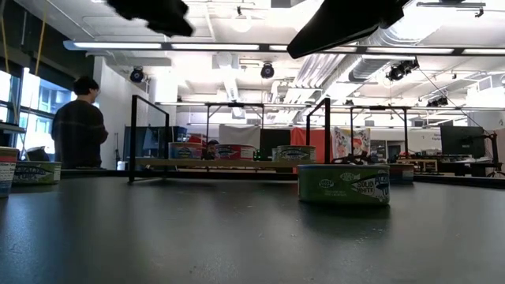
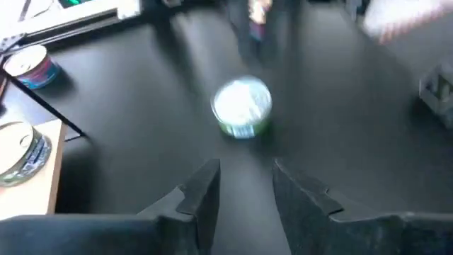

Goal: Stack canned seafood by type on shelf
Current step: Put the blue tuna can on the shelf aligned with the other blue tuna can

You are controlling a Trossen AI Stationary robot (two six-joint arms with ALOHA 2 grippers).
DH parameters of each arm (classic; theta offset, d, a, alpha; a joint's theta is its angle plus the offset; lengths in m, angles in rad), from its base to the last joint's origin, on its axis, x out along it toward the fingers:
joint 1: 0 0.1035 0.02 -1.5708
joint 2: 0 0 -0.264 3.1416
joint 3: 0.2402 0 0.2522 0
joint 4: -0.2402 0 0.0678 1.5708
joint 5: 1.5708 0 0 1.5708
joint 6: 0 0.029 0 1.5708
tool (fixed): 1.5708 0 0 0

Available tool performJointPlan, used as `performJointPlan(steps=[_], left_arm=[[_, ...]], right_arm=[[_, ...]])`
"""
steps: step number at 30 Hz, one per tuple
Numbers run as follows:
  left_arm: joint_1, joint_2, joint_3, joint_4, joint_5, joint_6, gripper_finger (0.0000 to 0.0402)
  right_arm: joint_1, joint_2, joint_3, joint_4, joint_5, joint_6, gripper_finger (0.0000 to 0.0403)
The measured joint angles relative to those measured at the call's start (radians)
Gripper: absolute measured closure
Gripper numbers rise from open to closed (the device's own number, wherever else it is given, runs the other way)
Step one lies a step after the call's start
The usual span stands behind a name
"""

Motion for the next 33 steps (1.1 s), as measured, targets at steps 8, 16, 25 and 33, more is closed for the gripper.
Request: performJointPlan(steps=[8, 16, 25, 33], left_arm=[[-0.346, 0.000, 0.000, -0.336, -0.275, -0.323, 0.0207], [-0.692, 0.098, 0.000, -0.574, -0.339, -0.829, 0.0202], [-0.806, 0.312, 0.000, -0.573, -0.260, -0.797, 0.0223], [-0.759, 0.427, 0.004, -0.580, -0.410, -0.646, 0.0273]], right_arm=[[-0.002, 0.000, 0.000, -0.001, 0.004, 0.000, 0.0355], [-0.019, 0.000, 0.000, -0.001, 0.005, -0.008, 0.0355], [-0.040, 0.000, 0.000, -0.001, 0.008, -0.011, 0.0355], [-0.040, 0.000, 0.000, -0.001, 0.007, -0.008, 0.0355]])
